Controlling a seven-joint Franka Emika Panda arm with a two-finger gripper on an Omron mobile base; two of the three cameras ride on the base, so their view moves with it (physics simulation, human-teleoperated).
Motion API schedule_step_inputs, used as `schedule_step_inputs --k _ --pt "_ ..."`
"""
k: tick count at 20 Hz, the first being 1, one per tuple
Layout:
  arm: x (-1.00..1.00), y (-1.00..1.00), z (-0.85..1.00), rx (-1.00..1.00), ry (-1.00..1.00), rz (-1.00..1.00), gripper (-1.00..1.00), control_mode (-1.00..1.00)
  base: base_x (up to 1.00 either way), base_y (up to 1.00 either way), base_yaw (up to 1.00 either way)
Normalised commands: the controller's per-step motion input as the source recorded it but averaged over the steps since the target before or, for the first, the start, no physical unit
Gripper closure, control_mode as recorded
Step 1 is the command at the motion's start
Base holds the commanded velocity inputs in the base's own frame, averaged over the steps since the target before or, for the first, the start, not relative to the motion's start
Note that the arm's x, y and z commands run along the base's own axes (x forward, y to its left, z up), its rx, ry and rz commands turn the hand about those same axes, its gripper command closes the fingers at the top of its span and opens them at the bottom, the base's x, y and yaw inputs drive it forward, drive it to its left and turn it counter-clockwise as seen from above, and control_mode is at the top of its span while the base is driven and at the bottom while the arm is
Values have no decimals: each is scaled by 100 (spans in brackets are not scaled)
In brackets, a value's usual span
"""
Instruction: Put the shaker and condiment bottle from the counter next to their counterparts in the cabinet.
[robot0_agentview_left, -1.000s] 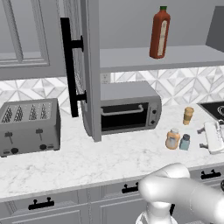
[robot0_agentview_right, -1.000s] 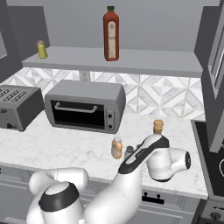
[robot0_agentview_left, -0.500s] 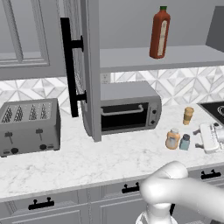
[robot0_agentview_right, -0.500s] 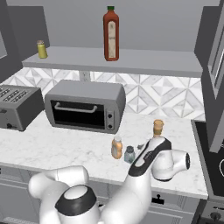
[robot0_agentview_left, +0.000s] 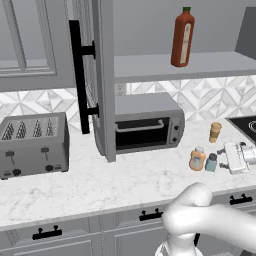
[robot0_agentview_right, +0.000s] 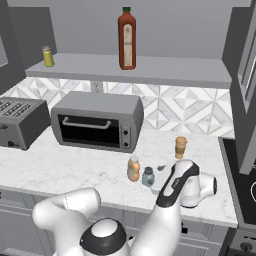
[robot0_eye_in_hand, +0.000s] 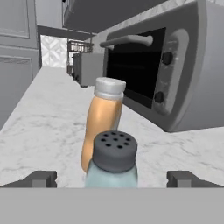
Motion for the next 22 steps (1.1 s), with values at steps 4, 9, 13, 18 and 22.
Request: schedule_step_inputs --k 4,9,13,18,22 --pt "4 0 -8 9 1 -1 -100 -100 0 0 0" --pt "0 0 -5 6 0 -1 -100 -100 0 0 0" --pt "0 10 -1 4 0 0 -100 -100 0 0 0" --pt "-8 16 -7 2 1 0 -100 -100 0 0 0" --pt "-12 13 -11 1 0 0 -100 -100 0 0 0"
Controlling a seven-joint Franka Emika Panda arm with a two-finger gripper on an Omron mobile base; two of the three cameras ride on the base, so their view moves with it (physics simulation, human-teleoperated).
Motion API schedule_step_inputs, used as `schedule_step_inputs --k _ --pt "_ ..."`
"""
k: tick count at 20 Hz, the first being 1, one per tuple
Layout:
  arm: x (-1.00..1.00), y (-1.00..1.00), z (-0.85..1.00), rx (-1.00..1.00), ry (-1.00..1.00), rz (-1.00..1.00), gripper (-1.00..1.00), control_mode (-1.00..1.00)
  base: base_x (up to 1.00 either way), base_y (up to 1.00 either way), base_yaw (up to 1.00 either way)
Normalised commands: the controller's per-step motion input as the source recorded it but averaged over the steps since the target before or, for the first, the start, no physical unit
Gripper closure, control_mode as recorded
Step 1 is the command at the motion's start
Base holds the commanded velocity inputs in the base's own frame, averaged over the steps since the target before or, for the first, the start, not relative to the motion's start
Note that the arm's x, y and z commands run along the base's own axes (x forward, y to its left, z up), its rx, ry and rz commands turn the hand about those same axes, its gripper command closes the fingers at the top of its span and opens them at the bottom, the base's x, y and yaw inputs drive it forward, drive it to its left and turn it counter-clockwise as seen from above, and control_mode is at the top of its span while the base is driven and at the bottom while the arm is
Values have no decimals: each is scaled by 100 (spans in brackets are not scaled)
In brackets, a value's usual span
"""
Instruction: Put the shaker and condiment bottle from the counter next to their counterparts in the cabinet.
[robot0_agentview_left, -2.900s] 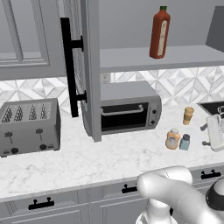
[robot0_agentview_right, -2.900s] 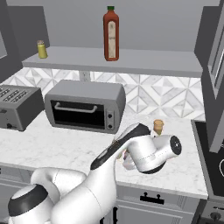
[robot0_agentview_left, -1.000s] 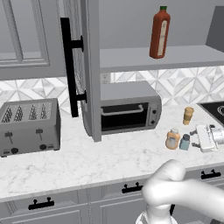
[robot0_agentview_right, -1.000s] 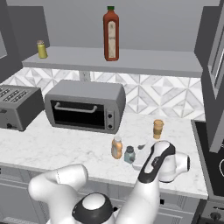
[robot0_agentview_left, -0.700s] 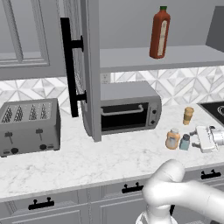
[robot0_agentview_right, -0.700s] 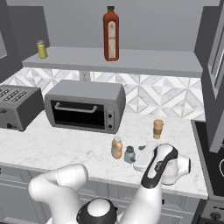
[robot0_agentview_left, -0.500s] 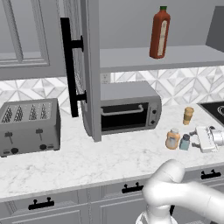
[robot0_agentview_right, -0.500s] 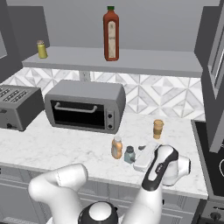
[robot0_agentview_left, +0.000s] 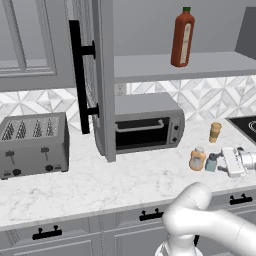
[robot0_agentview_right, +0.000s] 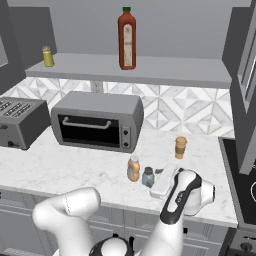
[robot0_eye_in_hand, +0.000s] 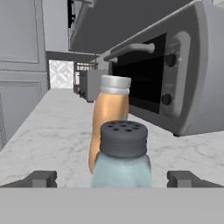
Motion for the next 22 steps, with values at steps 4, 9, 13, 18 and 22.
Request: schedule_step_inputs --k 4,9,13,18,22 --pt "-1 31 0 1 1 0 -100 -100 0 0 0" --pt "12 34 0 1 15 -2 100 -100 0 0 0" --pt "54 -2 9 6 32 -10 100 -100 0 0 0" --pt "-18 -13 60 8 10 -27 100 -100 0 0 0" --pt "-60 -12 49 9 2 -34 100 -100 0 0 0"
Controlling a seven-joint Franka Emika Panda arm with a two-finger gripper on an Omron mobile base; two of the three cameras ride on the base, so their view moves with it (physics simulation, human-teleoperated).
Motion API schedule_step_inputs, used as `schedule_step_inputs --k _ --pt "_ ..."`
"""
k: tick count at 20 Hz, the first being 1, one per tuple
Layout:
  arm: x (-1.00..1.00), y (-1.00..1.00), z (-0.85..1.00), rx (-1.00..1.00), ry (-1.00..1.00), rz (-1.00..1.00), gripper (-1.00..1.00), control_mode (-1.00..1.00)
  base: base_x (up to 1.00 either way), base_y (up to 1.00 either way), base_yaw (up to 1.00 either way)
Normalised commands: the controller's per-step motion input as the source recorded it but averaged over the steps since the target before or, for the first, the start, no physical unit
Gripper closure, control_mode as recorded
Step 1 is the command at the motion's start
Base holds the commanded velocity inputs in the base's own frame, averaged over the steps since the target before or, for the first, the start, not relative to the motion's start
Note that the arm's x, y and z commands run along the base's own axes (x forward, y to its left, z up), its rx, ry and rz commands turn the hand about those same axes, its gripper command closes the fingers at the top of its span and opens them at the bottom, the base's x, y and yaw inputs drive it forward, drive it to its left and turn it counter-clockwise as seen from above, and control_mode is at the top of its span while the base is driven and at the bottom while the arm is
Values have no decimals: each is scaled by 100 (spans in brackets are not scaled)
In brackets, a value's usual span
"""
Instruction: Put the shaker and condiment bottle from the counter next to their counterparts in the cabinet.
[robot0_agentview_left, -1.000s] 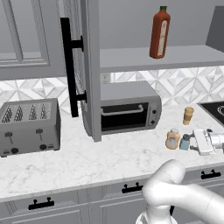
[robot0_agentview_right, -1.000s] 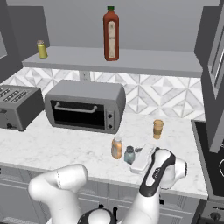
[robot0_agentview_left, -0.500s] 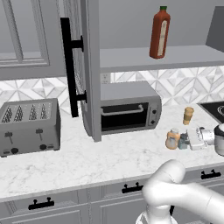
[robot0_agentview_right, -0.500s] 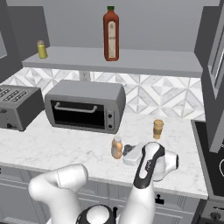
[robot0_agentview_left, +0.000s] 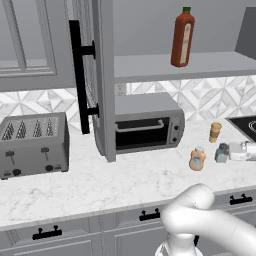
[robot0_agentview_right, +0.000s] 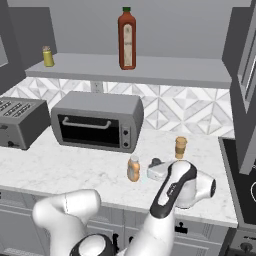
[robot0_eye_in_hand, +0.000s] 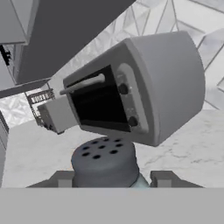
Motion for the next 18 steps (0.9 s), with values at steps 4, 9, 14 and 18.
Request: schedule_step_inputs --k 4,9,14,18 --pt "-65 0 61 7 0 -41 100 -100 0 0 0" --pt "-96 8 79 5 -5 -32 100 -100 0 0 0" --pt "-93 53 79 0 -9 -7 100 -100 0 0 0" --pt "-69 72 86 0 -2 0 100 -100 0 0 0"
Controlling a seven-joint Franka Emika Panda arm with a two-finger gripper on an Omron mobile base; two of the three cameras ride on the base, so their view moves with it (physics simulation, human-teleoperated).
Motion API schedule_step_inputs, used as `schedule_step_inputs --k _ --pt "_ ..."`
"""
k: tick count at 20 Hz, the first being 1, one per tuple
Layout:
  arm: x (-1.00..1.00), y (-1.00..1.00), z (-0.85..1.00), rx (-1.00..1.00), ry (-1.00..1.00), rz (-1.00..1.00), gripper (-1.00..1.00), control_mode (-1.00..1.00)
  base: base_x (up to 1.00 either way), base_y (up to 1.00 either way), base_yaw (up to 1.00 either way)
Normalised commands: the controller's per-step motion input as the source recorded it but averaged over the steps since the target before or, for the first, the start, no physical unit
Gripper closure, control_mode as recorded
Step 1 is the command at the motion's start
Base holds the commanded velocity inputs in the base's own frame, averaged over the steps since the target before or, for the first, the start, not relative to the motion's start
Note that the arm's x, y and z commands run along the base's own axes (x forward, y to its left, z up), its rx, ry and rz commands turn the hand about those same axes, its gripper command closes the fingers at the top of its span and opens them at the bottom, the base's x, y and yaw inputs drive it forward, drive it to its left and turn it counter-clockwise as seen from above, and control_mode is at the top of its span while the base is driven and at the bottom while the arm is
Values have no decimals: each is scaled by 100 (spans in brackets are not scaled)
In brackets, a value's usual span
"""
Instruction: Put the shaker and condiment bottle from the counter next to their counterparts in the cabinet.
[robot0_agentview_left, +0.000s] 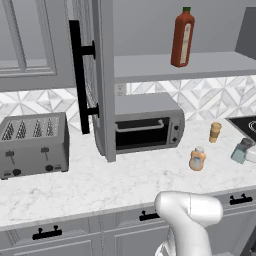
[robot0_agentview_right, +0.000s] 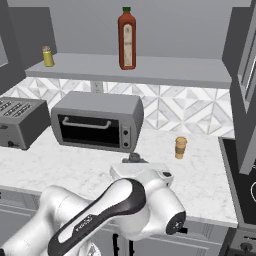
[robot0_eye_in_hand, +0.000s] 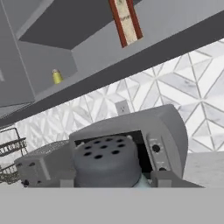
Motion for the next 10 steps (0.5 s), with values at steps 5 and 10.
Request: schedule_step_inputs --k 5,10 --pt "-68 46 99 0 -8 0 100 -100 0 0 0" --pt "-41 59 96 0 -5 0 100 -100 0 0 0"
